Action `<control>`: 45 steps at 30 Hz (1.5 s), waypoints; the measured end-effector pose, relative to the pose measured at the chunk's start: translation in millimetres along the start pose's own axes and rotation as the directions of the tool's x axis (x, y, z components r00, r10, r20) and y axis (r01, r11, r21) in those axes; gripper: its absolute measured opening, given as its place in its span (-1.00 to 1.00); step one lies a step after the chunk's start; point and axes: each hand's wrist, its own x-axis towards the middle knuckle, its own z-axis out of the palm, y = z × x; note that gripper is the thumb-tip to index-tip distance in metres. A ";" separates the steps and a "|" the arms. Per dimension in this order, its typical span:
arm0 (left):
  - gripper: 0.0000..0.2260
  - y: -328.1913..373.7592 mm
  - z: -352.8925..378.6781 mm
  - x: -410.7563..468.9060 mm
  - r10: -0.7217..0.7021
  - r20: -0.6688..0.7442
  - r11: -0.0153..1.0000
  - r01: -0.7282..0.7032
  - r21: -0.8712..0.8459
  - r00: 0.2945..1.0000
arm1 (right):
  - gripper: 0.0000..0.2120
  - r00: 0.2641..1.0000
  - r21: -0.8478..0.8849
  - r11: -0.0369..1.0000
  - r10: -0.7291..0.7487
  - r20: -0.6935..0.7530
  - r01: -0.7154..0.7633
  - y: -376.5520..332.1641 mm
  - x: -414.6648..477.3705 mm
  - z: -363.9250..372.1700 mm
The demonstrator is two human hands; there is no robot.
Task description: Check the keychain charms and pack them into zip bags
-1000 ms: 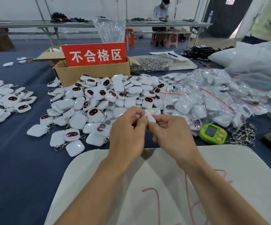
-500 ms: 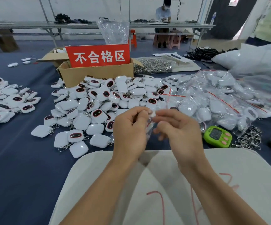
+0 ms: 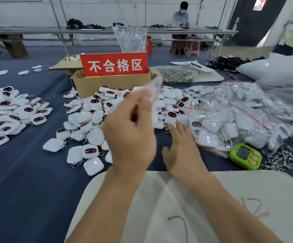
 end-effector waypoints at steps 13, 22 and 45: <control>-0.65 -28.4 18.0 -49.9 -0.459 0.625 0.881 0.231 0.413 0.631 | -0.68 0.971 -0.458 0.857 -0.204 0.121 0.237 7.4 -7.2 -17.9; -0.38 -27.8 19.4 -49.0 -0.524 0.569 0.829 0.224 0.513 0.634 | -0.75 0.994 -0.302 0.952 -0.026 0.103 0.056 -1.3 -37.8 -30.6; -0.71 -4.1 30.5 -50.9 -0.405 0.594 0.837 0.544 -0.065 0.695 | -0.78 0.832 0.883 0.466 0.468 -0.299 0.055 6.3 -25.5 -39.7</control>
